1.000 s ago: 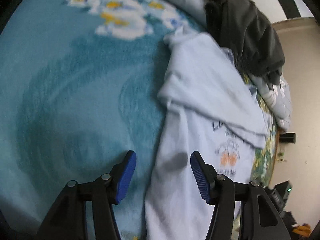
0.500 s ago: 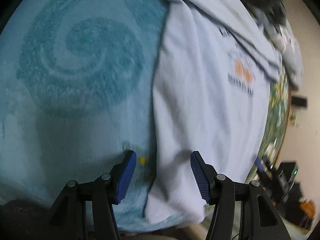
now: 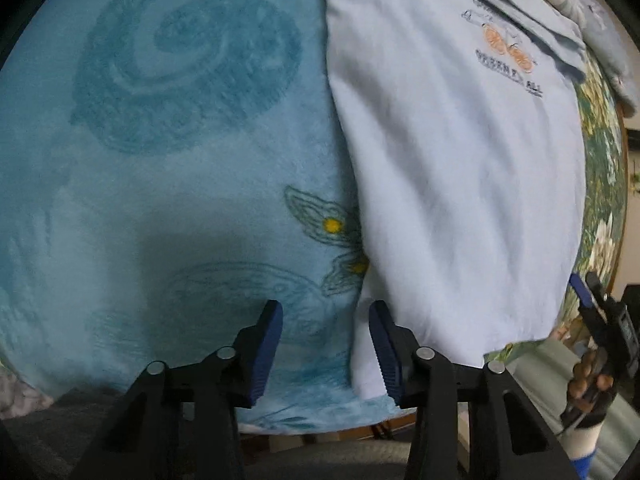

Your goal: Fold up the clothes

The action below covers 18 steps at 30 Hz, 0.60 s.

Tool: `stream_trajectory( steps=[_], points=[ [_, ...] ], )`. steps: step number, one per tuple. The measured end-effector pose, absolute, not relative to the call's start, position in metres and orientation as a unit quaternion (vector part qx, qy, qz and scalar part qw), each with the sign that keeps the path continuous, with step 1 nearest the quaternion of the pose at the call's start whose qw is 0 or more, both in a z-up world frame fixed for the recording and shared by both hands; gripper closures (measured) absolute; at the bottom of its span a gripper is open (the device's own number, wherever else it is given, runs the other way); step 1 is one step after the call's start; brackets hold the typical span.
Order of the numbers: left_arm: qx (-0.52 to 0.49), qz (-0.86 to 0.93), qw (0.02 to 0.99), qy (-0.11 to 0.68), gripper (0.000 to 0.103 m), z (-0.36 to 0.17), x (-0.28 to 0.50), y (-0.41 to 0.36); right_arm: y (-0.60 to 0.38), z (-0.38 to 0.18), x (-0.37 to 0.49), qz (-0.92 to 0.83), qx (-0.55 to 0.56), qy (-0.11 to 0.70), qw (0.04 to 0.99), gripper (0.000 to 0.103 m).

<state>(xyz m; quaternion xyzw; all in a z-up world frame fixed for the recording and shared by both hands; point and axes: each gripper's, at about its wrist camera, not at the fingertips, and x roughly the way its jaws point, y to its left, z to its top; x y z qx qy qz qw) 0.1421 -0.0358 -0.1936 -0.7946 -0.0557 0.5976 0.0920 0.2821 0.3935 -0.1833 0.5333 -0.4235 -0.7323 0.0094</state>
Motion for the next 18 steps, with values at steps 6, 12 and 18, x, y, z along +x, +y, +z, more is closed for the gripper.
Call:
stream_trajectory(
  steps=[6, 12, 18],
  points=[
    [-0.792, 0.602, 0.097, -0.023, 0.069, -0.194, 0.151, -0.018, 0.393, -0.191, 0.29, -0.724, 0.547, -0.42, 0.001, 0.056],
    [-0.796, 0.594, 0.117, -0.011, 0.086, -0.194, 0.159, -0.006, 0.387, -0.193, 0.291, -0.72, 0.553, -0.419, 0.004, 0.056],
    [-0.806, 0.577, 0.127, 0.023, 0.099, -0.195, 0.171, -0.004, 0.386, -0.191, 0.291, -0.717, 0.557, -0.42, 0.006, 0.056]
  ],
)
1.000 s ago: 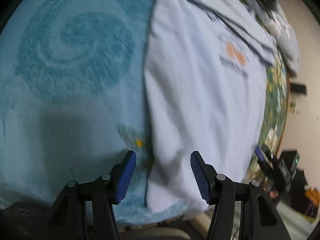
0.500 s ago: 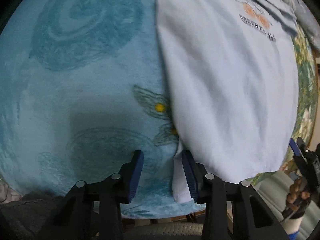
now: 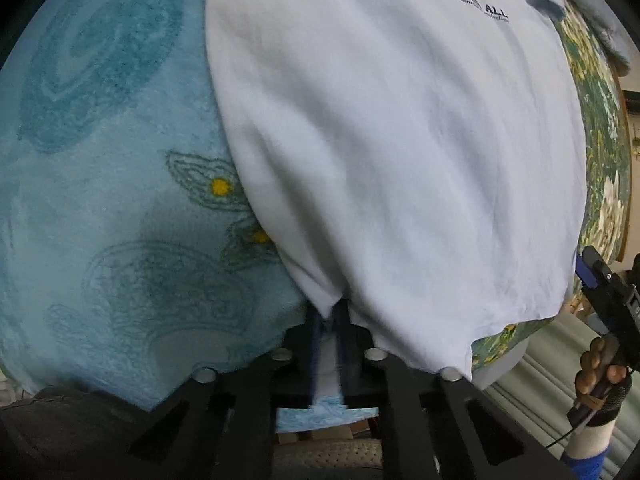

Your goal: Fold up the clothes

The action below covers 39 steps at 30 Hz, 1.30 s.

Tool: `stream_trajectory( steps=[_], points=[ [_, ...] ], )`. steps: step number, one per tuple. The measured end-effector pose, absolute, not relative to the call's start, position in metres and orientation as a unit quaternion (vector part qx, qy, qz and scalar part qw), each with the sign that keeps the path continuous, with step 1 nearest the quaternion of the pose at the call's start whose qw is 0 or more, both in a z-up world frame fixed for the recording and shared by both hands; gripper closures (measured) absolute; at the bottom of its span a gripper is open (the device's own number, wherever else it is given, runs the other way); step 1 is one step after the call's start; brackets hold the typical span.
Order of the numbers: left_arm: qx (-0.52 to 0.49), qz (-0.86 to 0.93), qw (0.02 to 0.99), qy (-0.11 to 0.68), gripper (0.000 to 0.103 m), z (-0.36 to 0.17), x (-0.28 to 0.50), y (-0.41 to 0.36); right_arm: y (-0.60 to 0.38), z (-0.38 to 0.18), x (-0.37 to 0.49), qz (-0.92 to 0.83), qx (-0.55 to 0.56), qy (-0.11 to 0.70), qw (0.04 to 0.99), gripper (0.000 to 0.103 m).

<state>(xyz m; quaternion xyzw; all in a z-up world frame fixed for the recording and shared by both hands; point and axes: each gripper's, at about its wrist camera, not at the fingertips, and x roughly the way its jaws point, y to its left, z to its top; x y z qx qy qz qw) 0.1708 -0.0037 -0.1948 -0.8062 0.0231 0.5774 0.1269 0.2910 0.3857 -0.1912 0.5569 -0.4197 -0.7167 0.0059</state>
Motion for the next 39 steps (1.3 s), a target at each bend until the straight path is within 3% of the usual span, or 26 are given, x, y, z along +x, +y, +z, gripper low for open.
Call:
stream_trajectory(
  steps=[12, 20, 23, 26, 28, 34, 39],
  points=[
    [-0.81, 0.552, 0.12, 0.158, 0.099, -0.189, 0.188, -0.003, 0.375, -0.193, 0.295, -0.71, 0.585, -0.391, -0.002, 0.056],
    [-0.808, 0.577, 0.118, 0.014, 0.096, -0.165, 0.179, -0.048, 0.374, -0.196, 0.291, -0.706, 0.594, -0.387, -0.004, 0.056],
    [-0.815, 0.57, 0.105, 0.022, 0.088, -0.171, 0.182, -0.053, 0.373, -0.195, 0.289, -0.706, 0.595, -0.384, -0.007, 0.056],
    [-0.82, 0.563, 0.098, 0.035, 0.07, -0.175, 0.185, -0.055, 0.37, -0.194, 0.287, -0.709, 0.595, -0.379, -0.009, 0.056],
    [-0.822, 0.559, 0.099, 0.045, 0.048, -0.177, 0.188, -0.055, 0.37, -0.195, 0.286, -0.708, 0.594, -0.382, -0.011, 0.056],
    [-0.837, 0.534, 0.095, 0.074, 0.046, -0.189, 0.199, -0.054, 0.362, -0.193, 0.28, -0.707, 0.599, -0.375, -0.005, 0.055],
    [-0.848, 0.522, 0.09, 0.018, 0.046, -0.191, 0.2, -0.076, 0.352, -0.196, 0.278, -0.705, 0.616, -0.35, 0.001, 0.06]
  ],
)
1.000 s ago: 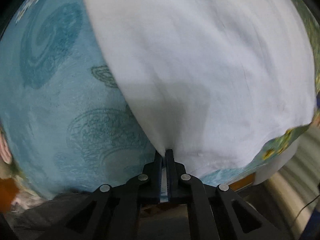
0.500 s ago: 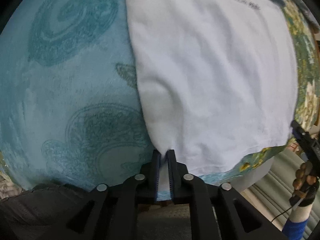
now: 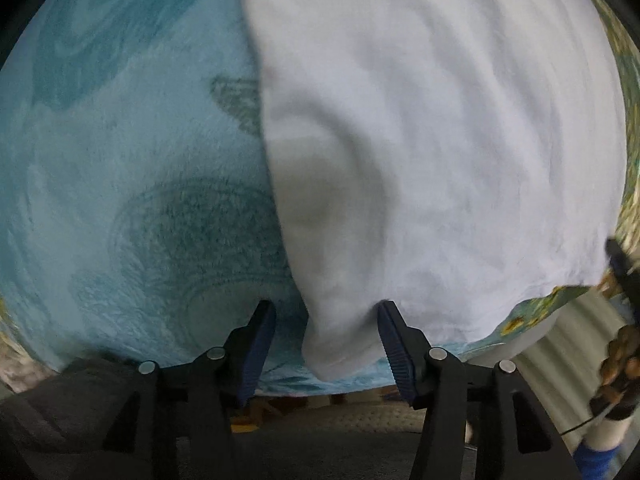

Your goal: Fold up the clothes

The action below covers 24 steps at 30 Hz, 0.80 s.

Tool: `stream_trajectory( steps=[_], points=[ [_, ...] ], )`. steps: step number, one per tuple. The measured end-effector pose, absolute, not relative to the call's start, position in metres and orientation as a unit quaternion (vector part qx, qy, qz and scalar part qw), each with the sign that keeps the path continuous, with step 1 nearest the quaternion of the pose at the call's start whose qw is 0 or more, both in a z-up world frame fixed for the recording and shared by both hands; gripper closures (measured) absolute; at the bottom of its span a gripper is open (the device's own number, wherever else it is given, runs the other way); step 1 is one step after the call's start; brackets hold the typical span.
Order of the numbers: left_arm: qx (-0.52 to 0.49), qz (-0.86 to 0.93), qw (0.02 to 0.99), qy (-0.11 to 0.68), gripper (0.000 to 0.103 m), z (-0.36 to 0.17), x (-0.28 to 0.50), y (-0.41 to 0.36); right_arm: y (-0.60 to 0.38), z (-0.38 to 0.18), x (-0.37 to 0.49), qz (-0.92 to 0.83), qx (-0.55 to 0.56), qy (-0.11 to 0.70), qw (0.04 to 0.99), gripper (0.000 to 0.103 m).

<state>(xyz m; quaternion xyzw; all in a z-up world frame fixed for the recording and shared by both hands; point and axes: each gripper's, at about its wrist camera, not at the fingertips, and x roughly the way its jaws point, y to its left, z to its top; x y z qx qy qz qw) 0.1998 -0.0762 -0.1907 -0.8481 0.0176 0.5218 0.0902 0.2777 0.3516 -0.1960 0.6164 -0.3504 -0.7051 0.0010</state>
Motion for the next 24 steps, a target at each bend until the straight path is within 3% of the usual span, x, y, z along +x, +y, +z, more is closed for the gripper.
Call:
stream_trajectory(
  steps=[2, 5, 7, 10, 24],
  points=[
    [-0.85, 0.52, 0.089, 0.009, 0.047, -0.19, 0.201, -0.082, 0.35, -0.196, 0.278, -0.707, 0.634, -0.313, -0.015, 0.097],
    [-0.847, 0.524, 0.087, 0.03, 0.059, -0.187, 0.204, -0.083, 0.346, -0.192, 0.274, -0.709, 0.65, -0.272, -0.017, 0.098],
    [-0.844, 0.527, 0.086, 0.044, 0.082, -0.185, 0.207, -0.084, 0.343, -0.19, 0.272, -0.712, 0.656, -0.252, -0.02, 0.098],
    [-0.834, 0.541, 0.103, 0.022, 0.097, -0.173, 0.207, -0.089, 0.34, -0.188, 0.271, -0.715, 0.657, -0.239, -0.026, 0.098],
    [-0.753, 0.611, 0.178, -0.167, 0.099, -0.116, 0.167, -0.121, 0.391, -0.139, 0.26, -0.736, 0.479, -0.467, 0.103, 0.099]
  ],
)
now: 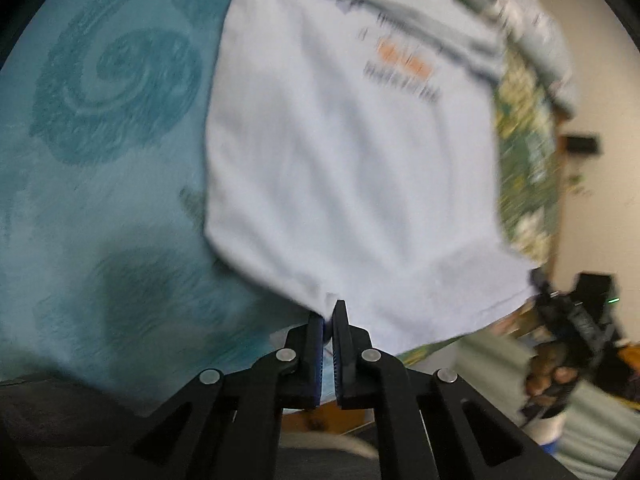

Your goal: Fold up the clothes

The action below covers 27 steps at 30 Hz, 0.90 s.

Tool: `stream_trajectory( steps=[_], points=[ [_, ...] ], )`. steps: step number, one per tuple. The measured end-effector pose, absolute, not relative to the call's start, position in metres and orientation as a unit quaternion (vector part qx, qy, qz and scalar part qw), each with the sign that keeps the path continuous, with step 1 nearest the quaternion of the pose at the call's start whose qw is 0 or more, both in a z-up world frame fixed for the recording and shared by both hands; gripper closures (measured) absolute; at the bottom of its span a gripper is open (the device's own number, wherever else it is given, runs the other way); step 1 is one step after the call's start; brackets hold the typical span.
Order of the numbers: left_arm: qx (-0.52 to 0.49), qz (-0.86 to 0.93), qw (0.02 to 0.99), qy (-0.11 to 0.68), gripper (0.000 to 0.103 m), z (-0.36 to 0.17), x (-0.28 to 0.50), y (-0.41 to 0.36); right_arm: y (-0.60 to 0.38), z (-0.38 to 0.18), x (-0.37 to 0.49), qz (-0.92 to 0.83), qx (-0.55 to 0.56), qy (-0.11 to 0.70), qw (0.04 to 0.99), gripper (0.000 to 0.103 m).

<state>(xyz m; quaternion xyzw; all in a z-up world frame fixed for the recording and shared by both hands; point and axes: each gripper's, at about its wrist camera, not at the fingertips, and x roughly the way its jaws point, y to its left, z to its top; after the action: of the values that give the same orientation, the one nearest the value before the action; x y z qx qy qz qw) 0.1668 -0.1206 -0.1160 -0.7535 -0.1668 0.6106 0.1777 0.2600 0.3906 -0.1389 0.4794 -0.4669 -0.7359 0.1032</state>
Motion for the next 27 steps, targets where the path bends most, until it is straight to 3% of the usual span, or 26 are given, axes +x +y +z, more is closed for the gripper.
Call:
stream_trajectory(
  steps=[7, 12, 15, 21, 27],
  points=[
    [-0.703, 0.635, 0.171, -0.271, 0.099, -0.117, 0.105, -0.111, 0.421, -0.137, 0.198, -0.715, 0.388, -0.568, 0.128, 0.099],
    [-0.661, 0.647, 0.164, -0.343, 0.099, -0.118, 0.061, -0.103, 0.442, -0.134, 0.143, -0.705, 0.36, -0.597, 0.128, 0.099],
    [-0.633, 0.652, 0.16, -0.386, 0.099, -0.119, 0.034, -0.099, 0.443, -0.128, 0.099, -0.707, 0.346, -0.601, 0.136, 0.099],
    [-0.612, 0.669, 0.138, -0.399, 0.099, -0.12, -0.029, -0.104, 0.45, -0.109, 0.018, -0.726, 0.347, -0.581, 0.123, 0.099],
    [-0.613, 0.677, 0.112, -0.391, 0.098, -0.142, -0.069, -0.093, 0.428, -0.129, -0.004, -0.732, 0.424, -0.526, 0.087, 0.098]
  ],
)
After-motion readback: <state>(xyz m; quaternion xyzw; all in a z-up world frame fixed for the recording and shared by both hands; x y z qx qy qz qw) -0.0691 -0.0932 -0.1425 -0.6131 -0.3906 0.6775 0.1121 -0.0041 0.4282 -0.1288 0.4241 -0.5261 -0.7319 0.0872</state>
